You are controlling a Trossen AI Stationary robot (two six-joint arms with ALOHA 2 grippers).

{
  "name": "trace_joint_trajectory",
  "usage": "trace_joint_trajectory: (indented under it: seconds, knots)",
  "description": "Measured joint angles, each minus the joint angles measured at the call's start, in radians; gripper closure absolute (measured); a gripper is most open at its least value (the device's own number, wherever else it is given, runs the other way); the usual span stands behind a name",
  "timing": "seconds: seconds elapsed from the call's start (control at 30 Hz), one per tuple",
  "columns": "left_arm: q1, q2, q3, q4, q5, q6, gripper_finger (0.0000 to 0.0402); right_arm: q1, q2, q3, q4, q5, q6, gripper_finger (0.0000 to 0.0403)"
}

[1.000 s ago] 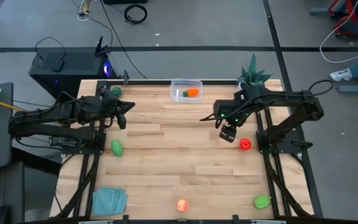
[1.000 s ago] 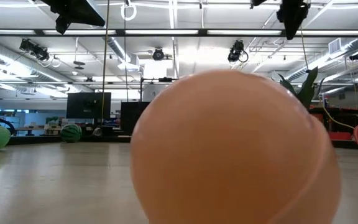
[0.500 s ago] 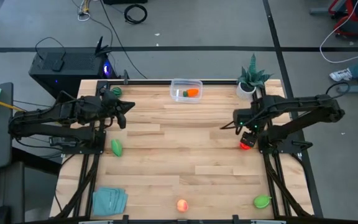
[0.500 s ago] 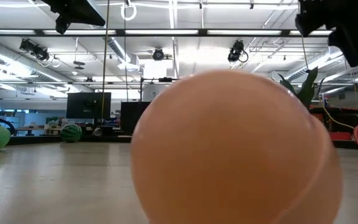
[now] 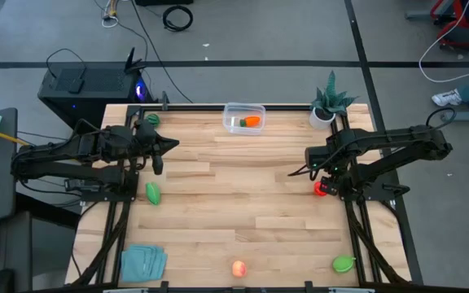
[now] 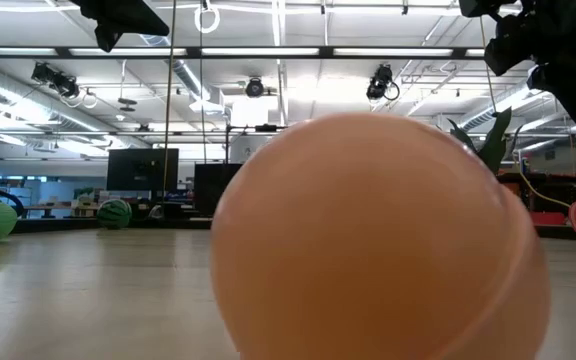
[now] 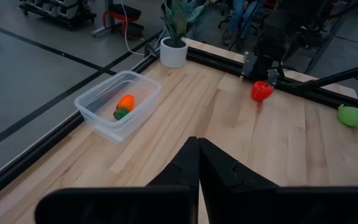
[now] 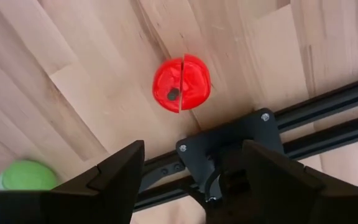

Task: Pick and placing Produce into tupperware
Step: Put the red apple into the transparent container

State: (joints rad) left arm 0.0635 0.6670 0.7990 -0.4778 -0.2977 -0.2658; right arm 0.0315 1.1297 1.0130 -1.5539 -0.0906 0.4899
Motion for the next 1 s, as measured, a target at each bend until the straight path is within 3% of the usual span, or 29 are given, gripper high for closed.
trace_joint_trajectory:
  seconds: [0.33, 0.8, 1.0]
  knots:
    - [0.0, 0.0, 0.0, 0.0, 0.0, -0.003, 0.0364, 0.0, 0.0, 0.0, 0.006, 0.0, 0.004, 0.0128]
    - [0.0, 0.0, 0.0, 0.001, 0.0, -0.003, 0.0349, 0.0, 0.001, 0.0, 0.164, 0.014, 0.005, 0.0128]
    - [0.0, 0.0, 0.0, 0.001, 0.0, -0.003, 0.0349, 0.004, 0.001, -0.108, 0.205, 0.01, 0.081, 0.0128]
